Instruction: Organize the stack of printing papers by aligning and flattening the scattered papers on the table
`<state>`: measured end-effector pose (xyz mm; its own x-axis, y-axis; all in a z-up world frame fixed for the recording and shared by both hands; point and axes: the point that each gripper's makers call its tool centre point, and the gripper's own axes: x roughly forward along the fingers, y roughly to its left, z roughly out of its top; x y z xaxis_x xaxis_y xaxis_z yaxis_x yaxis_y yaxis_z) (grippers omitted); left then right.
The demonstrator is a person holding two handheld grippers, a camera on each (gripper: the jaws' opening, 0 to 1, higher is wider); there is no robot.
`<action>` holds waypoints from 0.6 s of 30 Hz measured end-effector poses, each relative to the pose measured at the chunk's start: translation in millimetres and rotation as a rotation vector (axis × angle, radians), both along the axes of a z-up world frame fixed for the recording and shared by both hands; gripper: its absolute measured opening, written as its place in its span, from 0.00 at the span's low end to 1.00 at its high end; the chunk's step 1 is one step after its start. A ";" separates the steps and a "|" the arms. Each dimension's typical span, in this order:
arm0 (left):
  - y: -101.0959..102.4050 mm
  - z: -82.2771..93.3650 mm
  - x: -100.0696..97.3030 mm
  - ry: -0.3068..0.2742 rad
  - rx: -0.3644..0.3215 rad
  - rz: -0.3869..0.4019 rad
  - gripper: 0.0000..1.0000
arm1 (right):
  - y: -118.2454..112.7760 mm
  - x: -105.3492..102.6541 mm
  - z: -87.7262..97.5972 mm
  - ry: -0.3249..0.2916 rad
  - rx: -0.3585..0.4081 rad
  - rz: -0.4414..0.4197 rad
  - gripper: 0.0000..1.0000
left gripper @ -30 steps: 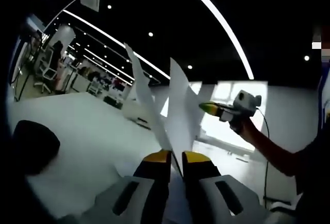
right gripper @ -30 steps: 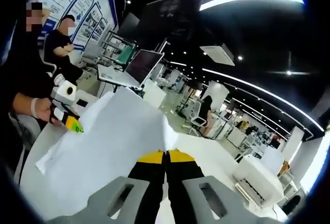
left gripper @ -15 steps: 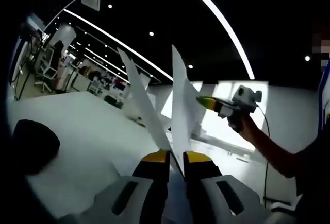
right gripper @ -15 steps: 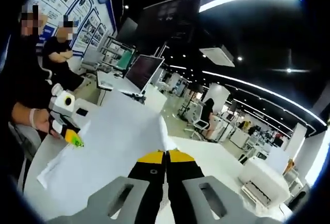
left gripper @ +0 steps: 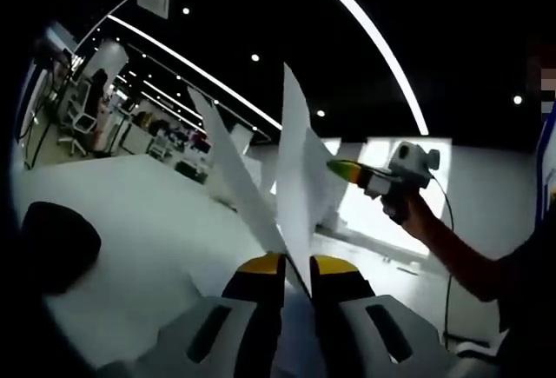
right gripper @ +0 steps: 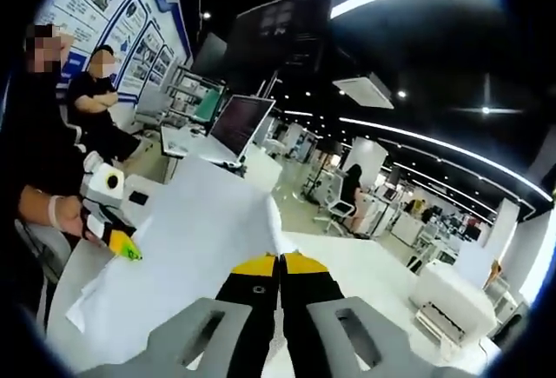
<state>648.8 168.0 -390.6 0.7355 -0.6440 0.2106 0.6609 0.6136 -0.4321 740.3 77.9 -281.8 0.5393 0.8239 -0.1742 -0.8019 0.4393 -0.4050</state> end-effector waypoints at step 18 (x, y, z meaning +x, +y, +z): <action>-1.2 0.0 -0.4 -0.013 0.017 -0.004 0.06 | -8.1 3.7 -9.5 -0.015 -0.015 -0.010 0.02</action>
<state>648.3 166.8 -390.6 0.7300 -0.6508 0.2088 0.6691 0.6181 -0.4127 744.0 69.8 -291.4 0.5505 0.8157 -0.1780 -0.7910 0.4413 -0.4238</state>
